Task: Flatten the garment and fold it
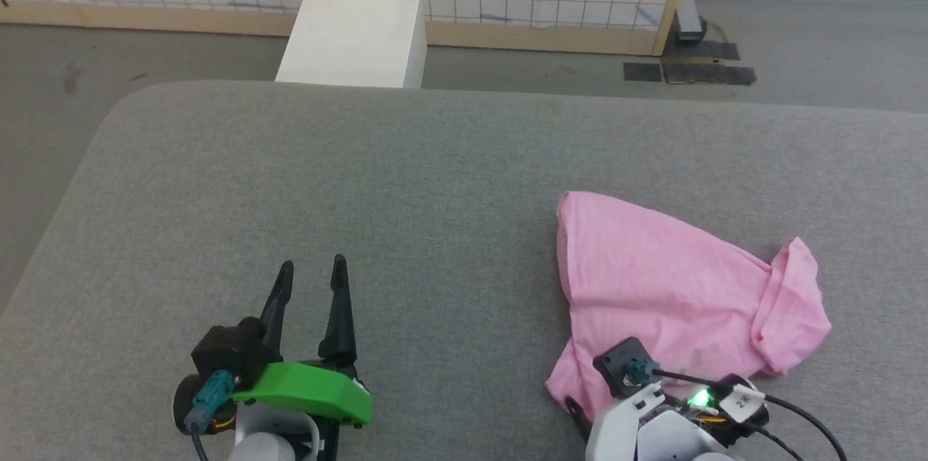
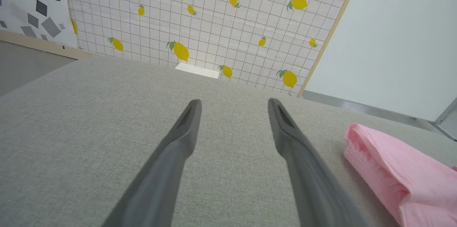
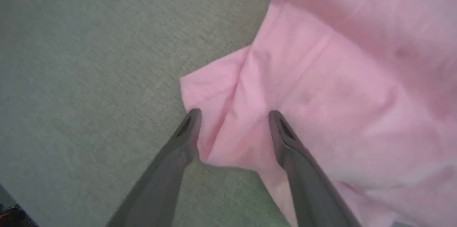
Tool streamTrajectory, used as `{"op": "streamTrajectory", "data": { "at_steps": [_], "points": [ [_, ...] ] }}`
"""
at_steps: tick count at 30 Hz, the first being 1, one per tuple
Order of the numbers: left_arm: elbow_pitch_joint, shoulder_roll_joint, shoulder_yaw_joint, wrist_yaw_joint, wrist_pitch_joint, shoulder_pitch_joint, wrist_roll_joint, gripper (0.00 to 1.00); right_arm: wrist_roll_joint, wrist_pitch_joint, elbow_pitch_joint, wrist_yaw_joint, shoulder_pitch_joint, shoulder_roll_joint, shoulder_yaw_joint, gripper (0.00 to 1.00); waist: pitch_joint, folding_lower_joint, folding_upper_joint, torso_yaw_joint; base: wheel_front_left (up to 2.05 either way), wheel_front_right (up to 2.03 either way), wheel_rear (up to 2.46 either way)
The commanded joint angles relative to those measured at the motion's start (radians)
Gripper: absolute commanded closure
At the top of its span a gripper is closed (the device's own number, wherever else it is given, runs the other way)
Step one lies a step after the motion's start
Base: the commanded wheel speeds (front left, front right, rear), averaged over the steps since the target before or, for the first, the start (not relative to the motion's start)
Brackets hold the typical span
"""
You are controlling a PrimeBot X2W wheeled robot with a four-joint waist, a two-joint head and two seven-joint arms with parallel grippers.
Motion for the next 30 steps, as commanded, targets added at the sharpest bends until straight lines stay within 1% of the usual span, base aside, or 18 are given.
{"op": "streamTrajectory", "data": {
  "at_steps": [1, 2, 3, 6, 8, 10, 12, 15, 19, 20, 21, 22, 25, 30],
  "points": [
    [-0.001, -0.002, -0.002, 0.001, -0.004, -0.018, -0.003, 0.00, -0.007, 0.027, 0.024, -0.002, -0.011, 0.000, -0.007, 0.20, 0.023, 0.0000, 0.0000, 0.022, 0.00, 0.00, 0.00],
    [0.000, -0.002, -0.002, 0.002, -0.004, -0.018, -0.005, 0.00, -0.010, 0.045, 0.039, -0.002, -0.014, 0.000, -0.008, 0.48, 0.024, 0.0000, 0.0000, 0.024, 0.00, 0.00, 0.00],
    [0.002, -0.002, -0.002, 0.003, -0.004, -0.017, -0.006, 0.00, -0.007, 0.062, 0.052, -0.002, -0.015, 0.000, -0.009, 1.00, 0.026, 0.0000, 0.0000, 0.024, 0.00, 0.00, 0.00],
    [0.004, -0.002, -0.002, 0.006, -0.004, -0.016, -0.008, 0.00, 0.027, 0.068, 0.044, -0.002, -0.005, 0.000, -0.039, 1.00, 0.025, 0.0000, 0.0000, 0.021, 0.00, 0.00, 0.00],
    [0.007, -0.002, 0.003, 0.009, -0.004, -0.011, -0.007, 0.00, 0.064, 0.060, 0.008, -0.002, 0.017, 0.000, -0.101, 1.00, 0.017, 0.0000, 0.0000, 0.012, 0.00, 0.00, 0.00],
    [0.009, -0.002, 0.009, 0.010, -0.004, -0.007, -0.006, 0.00, 0.093, 0.057, -0.043, -0.002, 0.049, 0.000, -0.181, 1.00, 0.006, 0.0000, 0.0000, -0.003, 0.00, 0.00, 0.00],
    [0.010, -0.002, 0.013, 0.007, -0.004, -0.002, -0.003, 0.00, 0.099, 0.062, -0.104, -0.002, 0.088, 0.000, -0.284, 1.00, -0.003, 0.0000, 0.0000, -0.021, 0.00, 0.00, 0.00],
    [0.009, -0.002, 0.019, 0.004, -0.004, 0.004, 0.000, 0.00, 0.072, 0.083, -0.208, -0.002, 0.144, 0.000, -0.448, 1.00, -0.014, 0.0000, 0.0000, -0.055, 0.00, 0.00, 0.00],
    [0.009, -0.002, 0.025, 0.001, -0.004, 0.007, 0.003, 0.00, 0.024, 0.082, -0.299, -0.002, 0.165, 0.000, -0.647, 1.00, -0.020, 0.0000, 0.0000, -0.101, 0.00, 0.00, 0.00],
    [0.011, -0.002, 0.027, 0.000, -0.004, 0.006, 0.003, 0.00, 0.012, 0.067, -0.308, -0.002, 0.160, 0.000, -0.683, 0.99, -0.020, 0.0000, 0.0000, -0.111, 0.00, 0.00, 0.00],
    [0.013, -0.002, 0.025, -0.003, -0.004, 0.004, 0.004, 0.00, 0.009, 0.044, -0.311, -0.002, 0.152, 0.000, -0.720, 0.21, -0.019, 0.0000, 0.0000, -0.119, 0.00, 0.00, 0.00],
    [0.016, -0.002, 0.023, -0.005, -0.004, 0.002, 0.004, 0.00, 0.012, 0.025, -0.308, -0.002, 0.146, 0.000, -0.743, 0.00, -0.019, 0.0000, 0.0000, -0.125, 0.00, 0.00, 0.00],
    [0.022, -0.002, 0.010, -0.011, -0.004, 0.000, 0.005, 0.00, 0.040, -0.047, -0.290, -0.002, 0.134, 0.000, -0.766, 0.00, -0.023, 0.0000, 0.0000, -0.143, 0.00, 0.00, 0.00],
    [0.034, -0.002, -0.028, -0.024, -0.004, -0.001, -0.004, 0.00, 0.101, -0.196, -0.280, -0.002, 0.134, 0.000, -0.725, 0.00, -0.025, 0.0000, 0.0000, -0.166, 0.00, 0.00, 0.00]
  ]
}}
